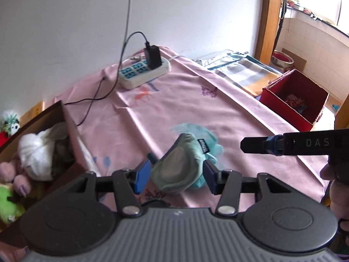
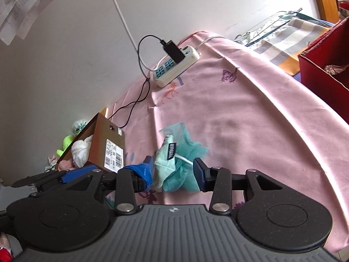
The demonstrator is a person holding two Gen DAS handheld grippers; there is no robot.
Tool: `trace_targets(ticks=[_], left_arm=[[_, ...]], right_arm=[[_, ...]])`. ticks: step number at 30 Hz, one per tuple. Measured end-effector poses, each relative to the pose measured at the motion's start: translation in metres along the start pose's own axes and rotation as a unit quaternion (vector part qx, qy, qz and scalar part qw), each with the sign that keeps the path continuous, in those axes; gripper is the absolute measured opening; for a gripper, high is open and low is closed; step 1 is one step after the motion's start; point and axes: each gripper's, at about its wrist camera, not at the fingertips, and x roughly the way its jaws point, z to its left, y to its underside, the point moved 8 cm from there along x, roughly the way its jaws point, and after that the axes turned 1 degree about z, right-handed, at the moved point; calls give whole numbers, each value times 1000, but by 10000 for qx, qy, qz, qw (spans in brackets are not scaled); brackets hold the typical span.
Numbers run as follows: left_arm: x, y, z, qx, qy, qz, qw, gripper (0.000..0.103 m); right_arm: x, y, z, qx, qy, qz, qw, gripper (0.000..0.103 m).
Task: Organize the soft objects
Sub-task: 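Grasp the mint-green cloth with the left tool while the right tool grasps the teal mesh sponge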
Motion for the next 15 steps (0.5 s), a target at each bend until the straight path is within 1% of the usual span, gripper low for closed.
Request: trace_targets(ticks=[3, 6, 7, 9, 10, 11, 13, 14, 15], left_arm=[[19, -3, -9, 74, -62, 170, 9998, 53], [34, -2, -20, 125, -12, 361, 9993, 53], [40, -2, -24, 195, -113, 432, 9988, 53], [51, -2, -26, 327, -490, 471, 9972, 53], [55, -2, -25, 341, -611, 484, 9964, 50], [60, 0, -25, 306, -676, 539, 9958, 47], [68, 4, -22, 195, -747, 637, 9950, 46], [71, 6, -22, 158, -789, 675, 9945, 42], [73, 8, -23, 145, -808, 706, 9941, 42]], right_arm=[[0, -3, -12, 135, 39, -8, 9999, 25], [1, -7, -22, 222, 54, -23, 9997, 25], [2, -7, -24, 245, 58, -16, 9997, 25], [5, -7, -29, 290, 54, 12, 9996, 25], [6, -7, -32, 299, 53, 31, 9995, 25], [8, -7, -33, 303, 58, 50, 9995, 25], [12, -6, -37, 325, 48, 87, 9994, 25], [14, -6, -39, 351, 32, 109, 9993, 25], [16, -6, -41, 377, 21, 133, 9992, 25]])
